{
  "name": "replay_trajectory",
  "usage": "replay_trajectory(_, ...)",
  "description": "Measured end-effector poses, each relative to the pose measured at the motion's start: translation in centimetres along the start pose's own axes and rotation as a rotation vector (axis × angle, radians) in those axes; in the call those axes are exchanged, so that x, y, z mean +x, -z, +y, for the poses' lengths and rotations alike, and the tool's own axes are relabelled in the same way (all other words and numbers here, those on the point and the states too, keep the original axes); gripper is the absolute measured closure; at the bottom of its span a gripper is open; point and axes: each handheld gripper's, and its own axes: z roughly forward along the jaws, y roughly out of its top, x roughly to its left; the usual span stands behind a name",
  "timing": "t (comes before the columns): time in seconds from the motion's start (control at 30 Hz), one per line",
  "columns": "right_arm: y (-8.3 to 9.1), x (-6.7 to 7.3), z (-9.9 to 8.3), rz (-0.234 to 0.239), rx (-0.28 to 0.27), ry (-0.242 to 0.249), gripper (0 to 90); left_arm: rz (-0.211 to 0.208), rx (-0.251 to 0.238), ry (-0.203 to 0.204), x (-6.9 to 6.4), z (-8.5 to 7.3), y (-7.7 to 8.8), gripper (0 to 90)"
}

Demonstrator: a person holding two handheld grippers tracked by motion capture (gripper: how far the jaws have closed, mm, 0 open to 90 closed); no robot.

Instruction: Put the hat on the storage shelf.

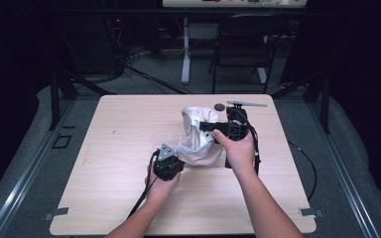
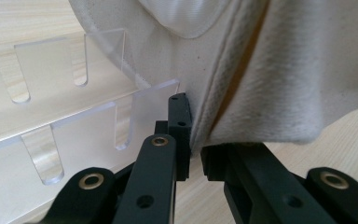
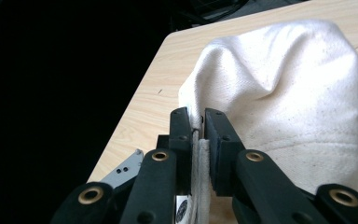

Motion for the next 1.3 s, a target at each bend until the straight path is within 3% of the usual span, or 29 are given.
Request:
replay_trajectory(0.43, 0.1, -0.4, -0.2, 0.020, -0.004, -0.025, 82.2, 0.014, 0.005, -0.026, -0.1, 0.1, 0.0, 83.9)
replay_trajectory(0.73, 0.2, -0.5, -0.2, 0.025, -0.007, -0.031, 82.2, 0.002, 0.007, -0.004, 0.0, 0.1, 0.1, 81.9)
replay_trajectory(0.97, 0.2, -0.7, 0.0, 0.024, -0.006, -0.030, 82.2, 0.011, 0.000, -0.008, 0.1, 0.2, 0.4, 73.2)
replay_trajectory(1.3, 0.3, -1.4, 1.6, -0.010, -0.037, -0.044, 82.2, -0.017, -0.016, -0.038, -0.5, 0.6, 1.9, 67.4)
